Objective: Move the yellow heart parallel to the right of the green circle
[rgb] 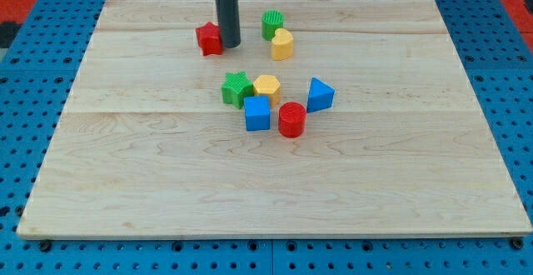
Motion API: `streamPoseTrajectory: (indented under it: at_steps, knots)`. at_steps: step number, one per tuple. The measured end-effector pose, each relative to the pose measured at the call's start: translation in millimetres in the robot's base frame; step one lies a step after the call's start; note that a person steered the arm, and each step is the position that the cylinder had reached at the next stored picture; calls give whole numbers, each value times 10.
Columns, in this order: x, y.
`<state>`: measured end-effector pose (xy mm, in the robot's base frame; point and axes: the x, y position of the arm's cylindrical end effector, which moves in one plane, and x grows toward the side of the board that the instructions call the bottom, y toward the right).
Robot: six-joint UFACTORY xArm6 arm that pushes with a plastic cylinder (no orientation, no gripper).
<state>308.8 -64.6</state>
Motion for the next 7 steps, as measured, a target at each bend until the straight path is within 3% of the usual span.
streamPoseTrajectory:
  at_steps: [1,3,4,5,7]
  knots:
    - [217,-50]
    - [16,-95]
    - [283,240]
    - [207,828]
    - [33,582]
